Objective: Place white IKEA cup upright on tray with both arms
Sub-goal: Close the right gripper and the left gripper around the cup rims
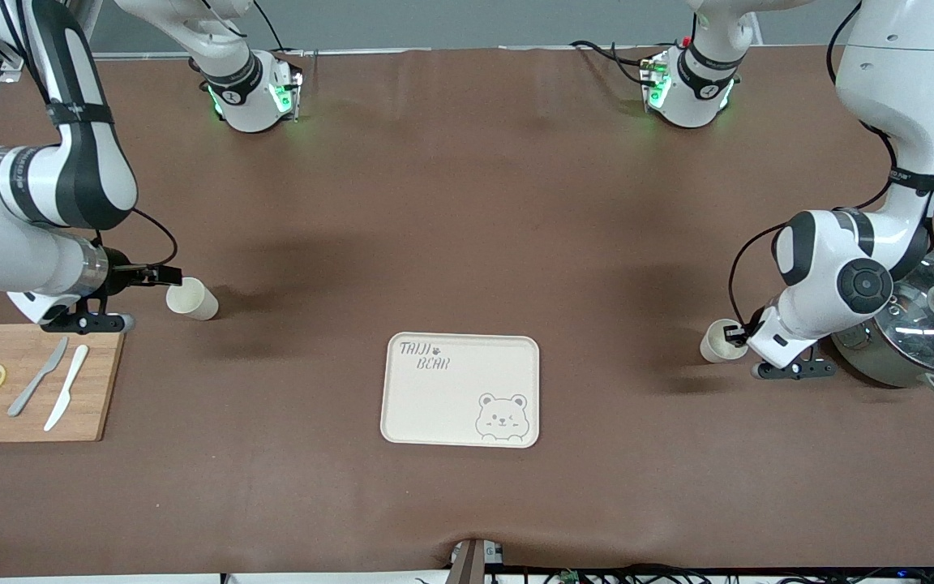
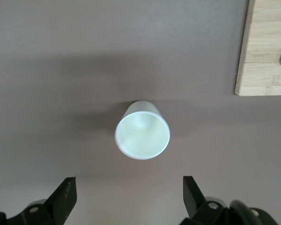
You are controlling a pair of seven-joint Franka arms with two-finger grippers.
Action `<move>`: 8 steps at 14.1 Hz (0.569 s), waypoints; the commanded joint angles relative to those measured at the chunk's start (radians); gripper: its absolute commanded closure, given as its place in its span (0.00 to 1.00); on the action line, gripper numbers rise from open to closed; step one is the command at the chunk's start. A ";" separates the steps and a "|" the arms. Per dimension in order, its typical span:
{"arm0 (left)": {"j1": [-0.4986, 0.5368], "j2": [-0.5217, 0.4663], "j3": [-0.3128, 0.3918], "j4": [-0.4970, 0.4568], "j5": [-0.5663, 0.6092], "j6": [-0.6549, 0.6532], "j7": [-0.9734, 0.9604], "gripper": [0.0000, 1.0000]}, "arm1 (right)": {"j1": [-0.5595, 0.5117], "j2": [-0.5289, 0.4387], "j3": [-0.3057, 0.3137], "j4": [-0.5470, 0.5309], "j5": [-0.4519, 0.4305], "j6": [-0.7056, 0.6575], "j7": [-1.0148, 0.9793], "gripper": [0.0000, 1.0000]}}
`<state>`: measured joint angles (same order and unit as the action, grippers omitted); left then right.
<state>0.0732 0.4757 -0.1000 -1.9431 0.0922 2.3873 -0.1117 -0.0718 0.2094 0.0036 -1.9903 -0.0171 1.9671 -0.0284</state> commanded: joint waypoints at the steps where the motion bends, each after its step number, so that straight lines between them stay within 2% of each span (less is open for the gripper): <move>1: 0.004 -0.020 0.000 0.007 -0.009 0.003 0.010 1.00 | -0.036 -0.051 0.013 -0.143 -0.003 0.143 0.019 0.00; 3: 0.004 -0.043 0.000 0.050 -0.008 -0.046 0.012 1.00 | -0.043 -0.050 0.015 -0.208 -0.003 0.246 0.021 0.00; 6: -0.013 -0.039 0.000 0.211 -0.006 -0.218 0.010 1.00 | -0.066 -0.041 0.015 -0.225 -0.003 0.285 0.021 0.00; 8: -0.024 -0.039 0.000 0.278 -0.008 -0.290 0.010 1.00 | -0.079 -0.035 0.013 -0.255 -0.003 0.344 0.019 0.00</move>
<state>0.0628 0.4379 -0.1009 -1.7380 0.0922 2.1776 -0.1101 -0.1163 0.2077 0.0027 -2.1901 -0.0171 2.2572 -0.0184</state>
